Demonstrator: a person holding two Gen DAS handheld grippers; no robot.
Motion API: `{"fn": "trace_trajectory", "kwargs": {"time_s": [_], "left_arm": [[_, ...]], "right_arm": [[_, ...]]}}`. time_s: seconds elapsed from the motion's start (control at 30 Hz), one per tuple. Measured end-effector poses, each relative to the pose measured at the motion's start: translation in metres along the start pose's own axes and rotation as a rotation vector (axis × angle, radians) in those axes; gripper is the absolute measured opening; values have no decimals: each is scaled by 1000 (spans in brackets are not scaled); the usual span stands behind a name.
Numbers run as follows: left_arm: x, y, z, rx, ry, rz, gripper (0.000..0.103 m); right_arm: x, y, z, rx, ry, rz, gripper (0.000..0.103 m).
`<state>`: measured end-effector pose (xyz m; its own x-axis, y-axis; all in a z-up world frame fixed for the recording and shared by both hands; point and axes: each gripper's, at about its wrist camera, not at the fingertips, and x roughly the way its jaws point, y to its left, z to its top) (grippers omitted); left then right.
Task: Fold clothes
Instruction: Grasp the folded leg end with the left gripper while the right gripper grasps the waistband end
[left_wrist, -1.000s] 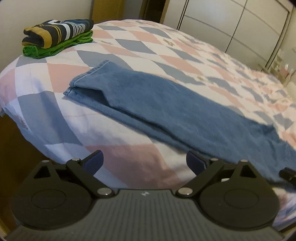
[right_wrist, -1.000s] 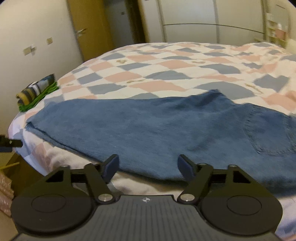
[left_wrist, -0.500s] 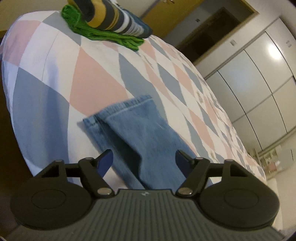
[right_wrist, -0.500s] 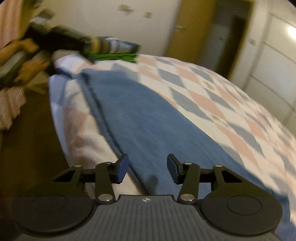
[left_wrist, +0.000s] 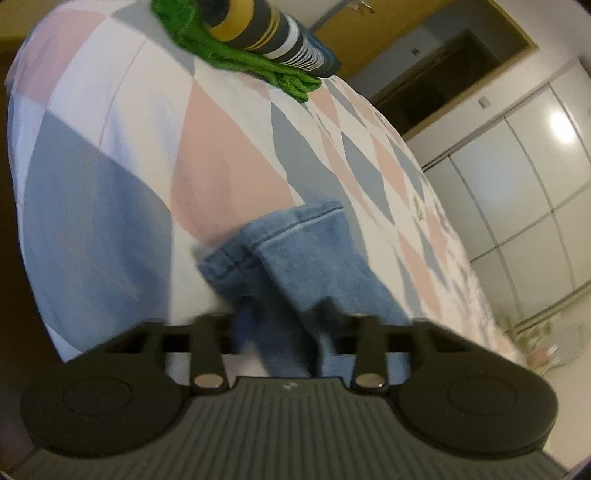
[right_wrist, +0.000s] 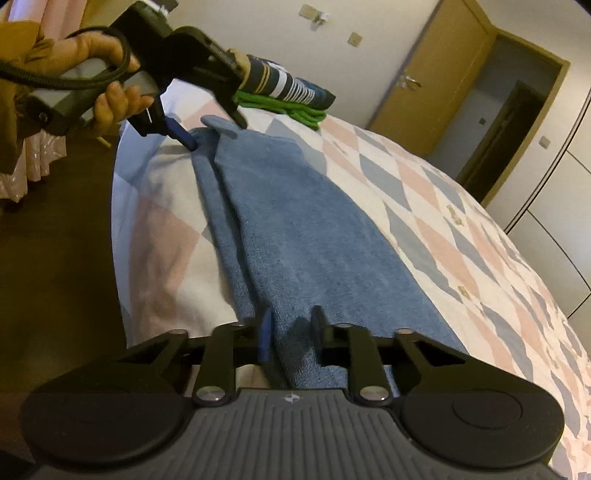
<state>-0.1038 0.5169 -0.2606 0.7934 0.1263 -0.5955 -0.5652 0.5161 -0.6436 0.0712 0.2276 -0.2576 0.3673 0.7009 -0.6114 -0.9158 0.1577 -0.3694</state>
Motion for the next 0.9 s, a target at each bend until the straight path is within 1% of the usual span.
{"fn": "trace_trajectory", "kwargs": {"time_s": [0.03, 0.07, 0.17, 0.2, 0.23, 0.27, 0.3, 0.33, 0.37, 0.43, 0.47, 0.5, 0.53, 0.57, 0.63, 0.7, 0.77, 0.83, 0.9], "left_arm": [[-2, 1, 0, 8, 1, -19, 15], [-3, 4, 1, -2, 4, -38, 12], [-5, 8, 3, -49, 15, -49, 13], [-6, 7, 3, -55, 16, -55, 18], [-8, 6, 3, -56, 19, -59, 26], [-9, 4, 3, -53, 19, -63, 30], [-10, 2, 2, -51, 18, -67, 33], [-11, 0, 1, -47, 18, -72, 36], [-9, -1, 1, -41, 20, -73, 36], [-1, -1, 1, -38, 27, -61, 33], [2, 1, 1, -45, 27, -69, 32], [5, 2, 1, -47, 26, -75, 24], [5, 2, 2, -43, 24, -73, 2], [4, 2, 2, -30, 20, -87, 1], [-8, 0, 1, 2, -12, -130, 1], [-21, -7, -3, 101, -48, -133, 1], [-22, -4, -10, 164, -51, -101, 1], [-9, 11, -15, 128, -13, -86, 1], [-1, 23, -15, 58, 10, -105, 2]], "right_arm": [[0, 0, 1, -9, -2, -6, 0], [0, 1, 1, -18, -3, -14, 0], [2, 3, 3, -35, 12, -13, 0], [2, 6, 3, -45, 14, -19, 0], [3, 9, 3, -52, 19, -22, 3], [3, 11, 2, -59, 25, -25, 13], [4, 13, 1, -62, 29, -27, 21], [5, 16, 0, -64, 32, -29, 21], [6, 18, -1, -66, 36, -31, 21], [7, 17, -3, -56, 39, -40, 20], [8, 17, -3, -50, 40, -44, 17], [9, 17, -4, -44, 42, -48, 13], [10, 16, -5, -38, 43, -53, 7], [10, 16, -5, -38, 38, -54, 0], [7, 14, -5, -39, 18, -52, 0], [-4, 10, -6, -21, -25, -50, 0], [-12, 9, -8, -21, -39, -35, 0], [-14, 13, -10, -27, -42, -29, 0], [-5, 17, -13, -27, -7, -20, 0]]}}
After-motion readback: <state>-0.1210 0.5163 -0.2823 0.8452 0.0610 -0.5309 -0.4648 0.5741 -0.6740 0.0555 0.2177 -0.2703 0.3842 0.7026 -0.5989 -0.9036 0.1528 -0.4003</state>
